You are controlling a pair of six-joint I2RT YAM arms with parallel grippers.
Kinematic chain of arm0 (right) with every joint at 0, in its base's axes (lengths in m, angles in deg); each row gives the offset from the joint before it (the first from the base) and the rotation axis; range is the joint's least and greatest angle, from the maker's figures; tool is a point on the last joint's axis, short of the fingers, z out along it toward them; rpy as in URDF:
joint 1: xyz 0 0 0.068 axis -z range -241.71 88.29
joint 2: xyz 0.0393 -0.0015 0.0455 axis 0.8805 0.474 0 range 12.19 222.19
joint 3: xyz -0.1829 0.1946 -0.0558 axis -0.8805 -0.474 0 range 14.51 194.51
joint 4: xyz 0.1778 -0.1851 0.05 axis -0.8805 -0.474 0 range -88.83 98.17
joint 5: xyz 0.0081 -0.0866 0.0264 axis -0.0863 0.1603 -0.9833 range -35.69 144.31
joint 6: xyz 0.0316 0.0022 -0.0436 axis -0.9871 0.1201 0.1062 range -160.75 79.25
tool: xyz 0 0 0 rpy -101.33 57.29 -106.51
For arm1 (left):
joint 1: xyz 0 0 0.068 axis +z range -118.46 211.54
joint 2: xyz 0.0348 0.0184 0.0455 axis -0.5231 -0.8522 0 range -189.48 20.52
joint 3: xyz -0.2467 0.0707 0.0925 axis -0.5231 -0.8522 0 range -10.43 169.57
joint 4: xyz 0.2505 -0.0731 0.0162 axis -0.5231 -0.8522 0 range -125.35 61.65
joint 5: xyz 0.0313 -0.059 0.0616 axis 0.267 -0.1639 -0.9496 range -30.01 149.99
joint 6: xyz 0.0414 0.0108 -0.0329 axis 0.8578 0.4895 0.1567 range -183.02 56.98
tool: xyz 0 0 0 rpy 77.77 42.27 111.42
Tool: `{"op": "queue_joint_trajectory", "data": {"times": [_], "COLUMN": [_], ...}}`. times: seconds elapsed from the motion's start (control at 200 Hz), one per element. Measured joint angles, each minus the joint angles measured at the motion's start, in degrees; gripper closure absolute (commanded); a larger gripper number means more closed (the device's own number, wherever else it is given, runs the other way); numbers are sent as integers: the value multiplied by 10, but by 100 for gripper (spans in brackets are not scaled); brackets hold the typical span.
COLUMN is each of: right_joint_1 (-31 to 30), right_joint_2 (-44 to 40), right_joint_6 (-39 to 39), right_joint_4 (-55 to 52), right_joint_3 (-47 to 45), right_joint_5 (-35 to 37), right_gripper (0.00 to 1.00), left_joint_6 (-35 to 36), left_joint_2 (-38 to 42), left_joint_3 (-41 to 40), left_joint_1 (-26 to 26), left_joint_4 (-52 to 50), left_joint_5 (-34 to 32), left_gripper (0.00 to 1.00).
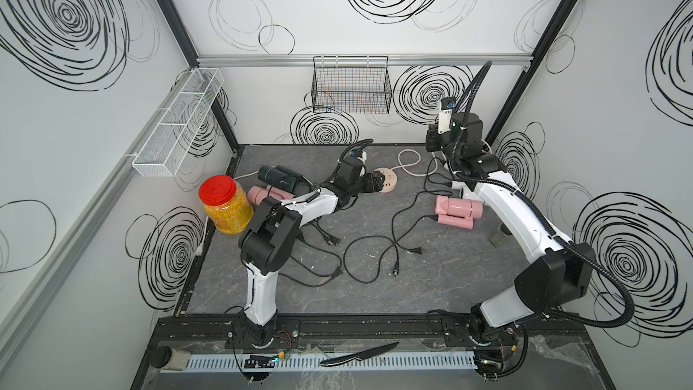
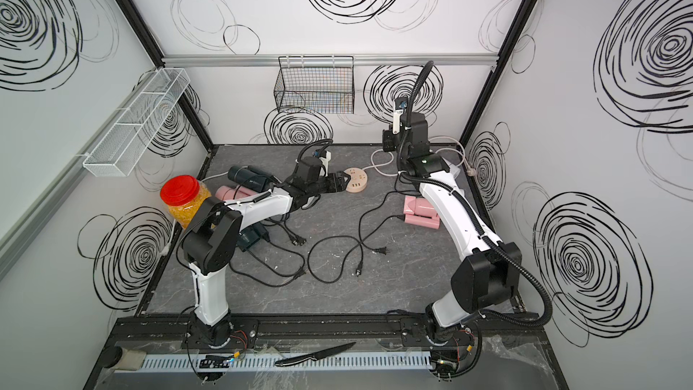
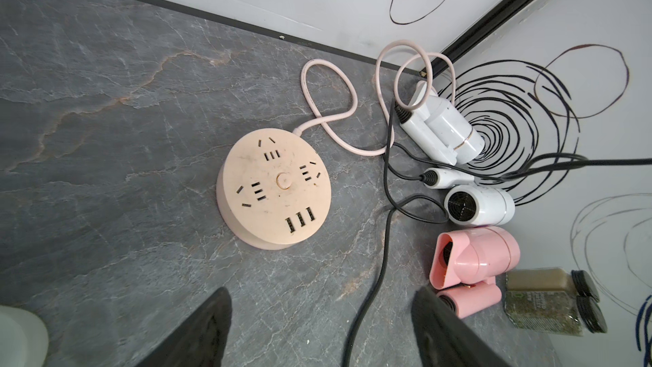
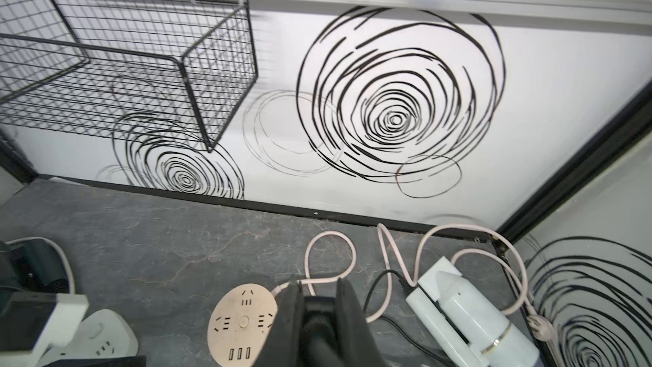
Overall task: Charge the blow dryers
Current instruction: Insert the plug into the socket.
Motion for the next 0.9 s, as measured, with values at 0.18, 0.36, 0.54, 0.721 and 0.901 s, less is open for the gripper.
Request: {"op": "queue_joint_trajectory", "data": {"times": [0.18,0.36,0.54,0.721,0.901], "right_joint_1": [-38,-61,-63,-60,-47], "right_joint_2": [47,129,207,274,313], "right_joint_6": [-9,-15,-24,-40,-56], "right_joint_4": [36,61,85,94,95], "right_joint_3": [-12,-24,-23,-8,12], "right_joint_5": [-20,-31,-31,-24,-35], "right_gripper": [87,88,88,89,89], "left_joint_6": [1,-1,-13,-26,-36], "left_joint_2": [0,0,-5,-23,-45], "left_joint_3": [-5,-15,-17,-17,-14], "left_joint_1": [10,24,37,39,38], "left_joint_4": [-2,-12,-11,-12,-12], "left_joint_5": [-7,-6,4,16,28], "left_gripper": [18,20,21,27,29]}}
